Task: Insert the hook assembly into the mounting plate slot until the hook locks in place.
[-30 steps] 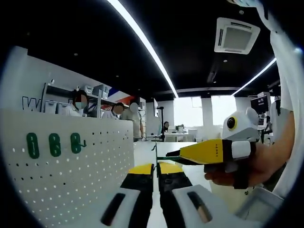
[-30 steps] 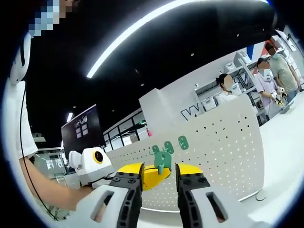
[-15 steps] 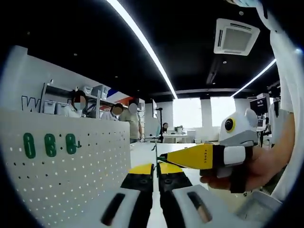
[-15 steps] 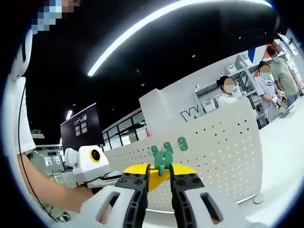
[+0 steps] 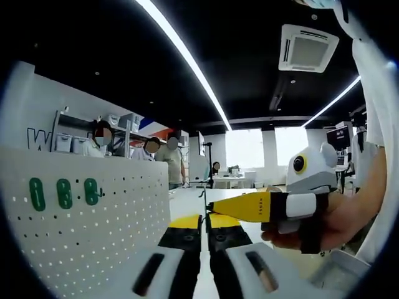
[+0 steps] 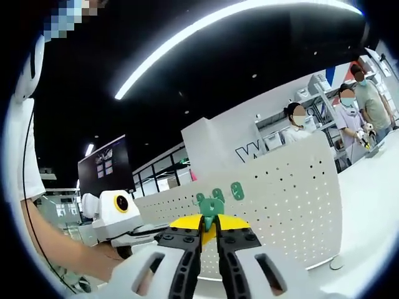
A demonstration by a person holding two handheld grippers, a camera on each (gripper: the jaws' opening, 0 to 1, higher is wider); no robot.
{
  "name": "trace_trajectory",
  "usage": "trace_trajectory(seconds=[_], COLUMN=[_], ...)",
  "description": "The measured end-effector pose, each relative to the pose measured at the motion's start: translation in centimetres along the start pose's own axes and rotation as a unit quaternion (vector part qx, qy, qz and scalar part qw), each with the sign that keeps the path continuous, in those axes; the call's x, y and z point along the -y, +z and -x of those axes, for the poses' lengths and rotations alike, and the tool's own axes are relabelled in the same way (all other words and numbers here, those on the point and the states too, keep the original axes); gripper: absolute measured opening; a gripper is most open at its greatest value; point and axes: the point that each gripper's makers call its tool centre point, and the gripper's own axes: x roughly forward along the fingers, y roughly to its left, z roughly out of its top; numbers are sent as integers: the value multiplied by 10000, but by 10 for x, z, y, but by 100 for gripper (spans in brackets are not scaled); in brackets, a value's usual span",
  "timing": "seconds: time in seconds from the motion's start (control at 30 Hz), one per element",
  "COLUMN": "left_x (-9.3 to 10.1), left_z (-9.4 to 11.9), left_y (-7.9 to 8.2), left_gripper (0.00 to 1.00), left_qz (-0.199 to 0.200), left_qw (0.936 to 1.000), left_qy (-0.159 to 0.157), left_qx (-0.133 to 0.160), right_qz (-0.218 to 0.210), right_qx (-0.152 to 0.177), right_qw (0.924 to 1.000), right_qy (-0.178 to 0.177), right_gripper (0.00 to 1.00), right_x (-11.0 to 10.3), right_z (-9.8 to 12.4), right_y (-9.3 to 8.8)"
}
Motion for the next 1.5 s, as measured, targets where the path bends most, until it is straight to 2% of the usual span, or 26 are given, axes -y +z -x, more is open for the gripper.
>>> trace_trajectory(seconds=[0.5,1.03,1.07,1.17,1.23,1.37,1.43,1.5], left_x=[3,2,2,3,2,1,1,1], left_z=[0,0,0,-1,0,0,0,-1], left_y=[4,0,0,-3,-8,-10,-14,-19], left_gripper=[2,3,4,5,9,24,31,42], left_qz=[-235,-123,-293,-317,-324,-247,-272,-231], left_qw=[9997,9999,9995,9994,9991,9993,9989,9987], left_qy=[20,40,70,88,101,99,110,94], left_qx=[-53,-71,-82,-138,-265,-269,-373,-443], right_qz=[50,8,8,5,23,5,-5,-14], right_qx=[-5,-62,-76,-89,-92,-102,-98,-98], right_qw=[10000,9999,9999,9999,9999,9999,9999,9999], right_qy=[-57,-107,-111,-113,-127,-136,-134,-124], right_gripper=[2,0,0,0,0,0,0,0], right_x=[0,0,1,1,2,3,3,3], right_z=[0,1,1,1,2,2,2,2], right_y=[4,0,0,-1,-2,-2,-2,-2])
